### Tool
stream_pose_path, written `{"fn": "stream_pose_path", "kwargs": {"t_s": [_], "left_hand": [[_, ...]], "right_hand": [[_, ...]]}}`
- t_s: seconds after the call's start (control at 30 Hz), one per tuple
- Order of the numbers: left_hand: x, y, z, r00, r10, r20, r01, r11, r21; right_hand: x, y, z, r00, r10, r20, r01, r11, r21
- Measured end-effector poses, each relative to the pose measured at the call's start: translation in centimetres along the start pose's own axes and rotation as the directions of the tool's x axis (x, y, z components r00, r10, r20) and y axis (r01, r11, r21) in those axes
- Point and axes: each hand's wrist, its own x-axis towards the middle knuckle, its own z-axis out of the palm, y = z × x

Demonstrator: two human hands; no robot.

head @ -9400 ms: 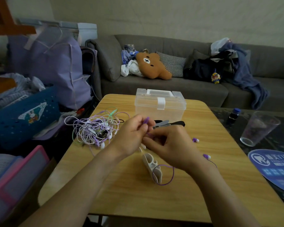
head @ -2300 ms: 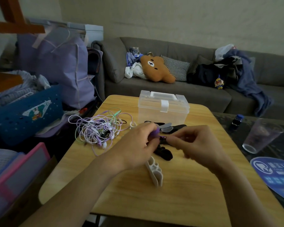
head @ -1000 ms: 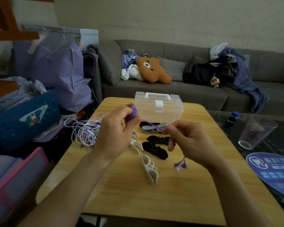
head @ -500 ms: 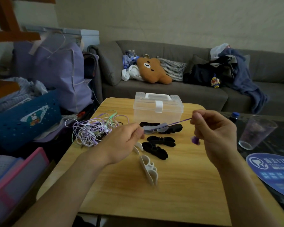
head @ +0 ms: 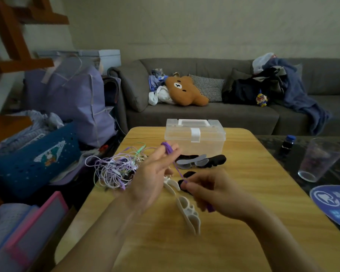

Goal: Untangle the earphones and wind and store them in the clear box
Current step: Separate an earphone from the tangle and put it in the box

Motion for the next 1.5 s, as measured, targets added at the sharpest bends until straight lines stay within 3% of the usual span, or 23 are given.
{"fn": "stream_pose_path", "kwargs": {"t_s": [0.1,0.2,0.3,0.37,0.43,0.53,0.6,0.77,0.87,0.97,1.13,1.23,1.37,1.5], "left_hand": [[-0.5,-0.9,0.8,0.997,0.017,0.070,-0.036,0.958,0.283],[-0.9,-1.3,1.0,0.990,0.123,0.075,-0.142,0.742,0.655],[-0.8,-1.6,1.1,0.961,0.243,0.129,-0.240,0.510,0.826],[-0.9,-1.7,1.2,0.958,0.211,0.195,-0.271,0.444,0.854],[-1.0,-1.7,1.1,0.969,0.158,0.189,-0.244,0.530,0.812],[-0.6,-1.3,0.8,0.989,0.141,0.042,-0.140,0.810,0.570],[-0.3,-1.3,0.5,0.991,0.129,-0.042,-0.099,0.901,0.422],[-0.1,-1.2,-0.2,0.986,0.108,-0.127,-0.076,0.970,0.232],[-0.2,-0.5,-0.3,0.994,0.027,-0.107,-0.029,1.000,-0.012],[-0.4,-0.6,0.5,0.995,-0.025,-0.095,0.010,0.989,-0.150],[-0.4,-0.9,0.9,0.965,-0.074,-0.252,0.049,0.993,-0.104],[-0.4,-1.1,1.2,0.935,0.019,-0.353,-0.057,0.994,-0.096],[-1.0,-1.3,2.0,0.880,0.205,-0.429,-0.233,0.972,-0.013],[-0.9,-1.5,1.7,0.883,0.310,-0.352,-0.271,0.950,0.156]], "right_hand": [[0.1,-0.7,0.9,0.989,-0.081,-0.125,0.085,0.996,0.028],[0.0,-0.9,0.7,0.958,-0.130,-0.256,0.150,0.987,0.058],[0.1,-0.3,0.1,0.906,-0.178,-0.383,0.131,0.981,-0.146],[0.2,-0.1,-0.1,0.854,-0.263,-0.448,0.150,0.951,-0.272],[0.2,0.3,-0.1,0.838,-0.284,-0.466,0.170,0.947,-0.272],[0.6,0.8,-0.1,0.882,-0.152,-0.445,0.116,0.988,-0.106],[1.1,1.0,0.2,0.898,-0.079,-0.433,0.081,0.997,-0.015],[2.0,1.2,3.3,0.904,-0.004,-0.428,0.097,0.976,0.194],[2.6,1.2,4.6,0.853,-0.003,-0.522,0.159,0.954,0.254],[2.9,1.2,5.4,0.808,-0.043,-0.588,0.208,0.954,0.216],[2.5,1.2,6.0,0.857,-0.184,-0.480,0.233,0.971,0.044],[2.3,1.1,6.1,0.808,-0.267,-0.524,0.289,0.956,-0.042],[2.0,0.4,5.9,0.699,-0.490,-0.521,0.403,0.871,-0.280],[1.7,0.4,4.6,0.792,-0.479,-0.377,0.374,0.870,-0.320]]}}
